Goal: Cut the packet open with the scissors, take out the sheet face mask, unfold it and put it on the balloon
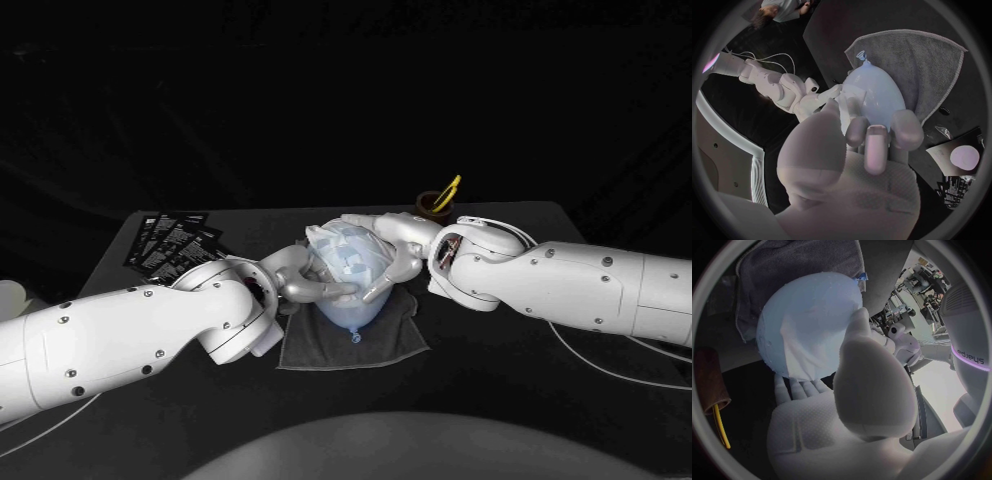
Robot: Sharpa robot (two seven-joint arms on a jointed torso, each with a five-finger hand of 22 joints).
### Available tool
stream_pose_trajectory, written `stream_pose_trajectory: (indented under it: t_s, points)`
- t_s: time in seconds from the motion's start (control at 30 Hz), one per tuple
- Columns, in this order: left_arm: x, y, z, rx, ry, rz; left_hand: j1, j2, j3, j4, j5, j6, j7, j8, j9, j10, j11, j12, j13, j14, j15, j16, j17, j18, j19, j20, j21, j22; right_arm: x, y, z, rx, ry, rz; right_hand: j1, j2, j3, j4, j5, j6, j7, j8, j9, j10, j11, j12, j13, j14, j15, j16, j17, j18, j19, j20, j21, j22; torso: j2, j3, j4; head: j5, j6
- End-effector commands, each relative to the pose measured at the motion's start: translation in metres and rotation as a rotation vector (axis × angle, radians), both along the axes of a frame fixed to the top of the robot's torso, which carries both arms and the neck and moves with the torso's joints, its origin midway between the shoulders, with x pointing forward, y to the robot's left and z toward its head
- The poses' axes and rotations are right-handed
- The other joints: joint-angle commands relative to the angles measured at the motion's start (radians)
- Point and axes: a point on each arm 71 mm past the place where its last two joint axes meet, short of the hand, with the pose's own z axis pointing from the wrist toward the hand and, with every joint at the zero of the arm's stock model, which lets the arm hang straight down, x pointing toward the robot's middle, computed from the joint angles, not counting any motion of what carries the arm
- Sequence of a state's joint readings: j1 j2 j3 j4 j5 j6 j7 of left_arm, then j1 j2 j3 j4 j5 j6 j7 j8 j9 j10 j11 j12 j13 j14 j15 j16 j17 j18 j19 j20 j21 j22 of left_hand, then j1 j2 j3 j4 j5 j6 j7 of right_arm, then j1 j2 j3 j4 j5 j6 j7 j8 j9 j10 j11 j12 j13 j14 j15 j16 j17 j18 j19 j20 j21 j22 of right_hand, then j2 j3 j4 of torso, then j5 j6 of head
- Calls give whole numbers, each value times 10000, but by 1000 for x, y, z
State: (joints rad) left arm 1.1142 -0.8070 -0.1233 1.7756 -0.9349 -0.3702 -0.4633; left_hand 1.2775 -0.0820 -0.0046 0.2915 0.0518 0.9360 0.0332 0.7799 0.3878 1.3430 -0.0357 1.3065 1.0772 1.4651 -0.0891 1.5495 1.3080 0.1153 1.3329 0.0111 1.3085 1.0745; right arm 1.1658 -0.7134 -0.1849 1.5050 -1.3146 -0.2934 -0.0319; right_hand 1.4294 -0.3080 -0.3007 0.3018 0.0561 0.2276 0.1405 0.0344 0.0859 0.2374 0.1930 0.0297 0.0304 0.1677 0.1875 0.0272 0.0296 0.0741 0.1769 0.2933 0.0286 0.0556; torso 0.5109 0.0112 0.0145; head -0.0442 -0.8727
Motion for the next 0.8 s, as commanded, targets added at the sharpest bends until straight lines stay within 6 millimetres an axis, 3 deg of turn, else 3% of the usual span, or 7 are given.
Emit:
stream_pose_trajectory:
  t_s: [0.03, 0.1, 0.2, 0.33, 0.6, 0.73, 0.8]
  points:
    - [0, -1, 0, 58, 30, -22, 667, 166, 488, -7, -16, -165, 36, -208, -121, -105, 19, -105, -125, 885, -23, -5, 1941, -131, 17, -2, 23, -20, -2, 1, -5, -382, 243, 45, 90, 17, 57, 11, 39, -10, 458, 26, -5, -3, 31, -4, -2, -4, 35, -13, 1, -98, 63, 4, 50, 15, -1, 5, -11, 38, 1]
    - [0, -1, 0, -13, 1, 42, 1420, 340, 1169, -62, -8, -277, 63, -464, -271, -253, 39, -260, -309, 873, -18, -21, 1901, -112, -46, 4, -31, -109, -2, 1, -5, -397, 260, 43, 104, 21, 64, 11, 41, 3, 488, 31, 2, 3, 44, -2, -1, -7, 51, -13, 1, -102, 71, 4, 55, 17, -1, 7, -11, 40, 1]
    - [0, -1, 0, -135, -18, 134, 1840, 218, 1954, -1, -9, -298, 135, -747, -443, -345, 96, -368, -406, 873, 32, -22, 1905, -112, -66, 32, -39, -114, -2, 1, -5, -422, 289, 40, 104, 21, 64, 11, 41, 3, 488, 31, 2, 3, 44, -2, -1, -7, 51, -13, 1, -102, 71, 4, 55, 17, -2, 13, -11, 43, 1]
    - [0, -1, 1, -238, -46, 224, 1704, -349, 3667, -38, -44, -134, 229, -1075, -631, -347, 141, -438, -417, 876, 118, -21, 1918, -117, -87, 124, -37, -108, -3, 1, -5, -448, 318, 39, 113, 23, 67, 12, 42, 16, 519, 36, 7, 2, 52, -1, -1, -19, 65, -14, 0, -106, 75, 5, 58, 18, -2, 17, -12, 48, 1]
    - [1, -1, 1, -509, 48, 440, 1454, -987, 5620, -132, -21, -141, 274, -1186, -608, -322, 219, -507, -424, 880, 157, -19, 1934, -111, -82, 154, -8, -61, -3, 2, -6, -493, 360, 45, 113, 23, 67, 12, 42, 16, 519, 36, 7, 2, 52, -1, -1, -19, 65, -14, 0, -106, 75, 5, 58, 18, -5, 14, -9, 80, 1]
    - [1, 0, 1, -835, 208, 639, 1481, -1184, 6689, -515, -13, -243, 338, -1111, -478, -283, 253, -554, -418, 885, 175, -14, 1950, -113, -82, 173, 6, -45, -3, 1, -6, -516, 381, 34, 119, 23, 67, 12, 42, 24, 543, 41, 12, -2, 62, -1, -1, -29, 76, -16, -1, -110, 80, 6, 61, 19, 0, 11, -8, 93, 1]
    - [0, 1, 1, -1018, 317, 725, 1304, -1330, 7600, -897, 7, -283, 433, -1016, -342, -241, 354, -590, -405, 884, 223, -15, 1949, -111, -74, 211, 38, -10, -3, 1, -6, -524, 389, 25, 119, 23, 67, 12, 42, 24, 543, 41, 12, -2, 62, -1, -1, -29, 76, -16, -1, -110, 80, 6, 61, 19, 4, 10, -9, 94, 1]
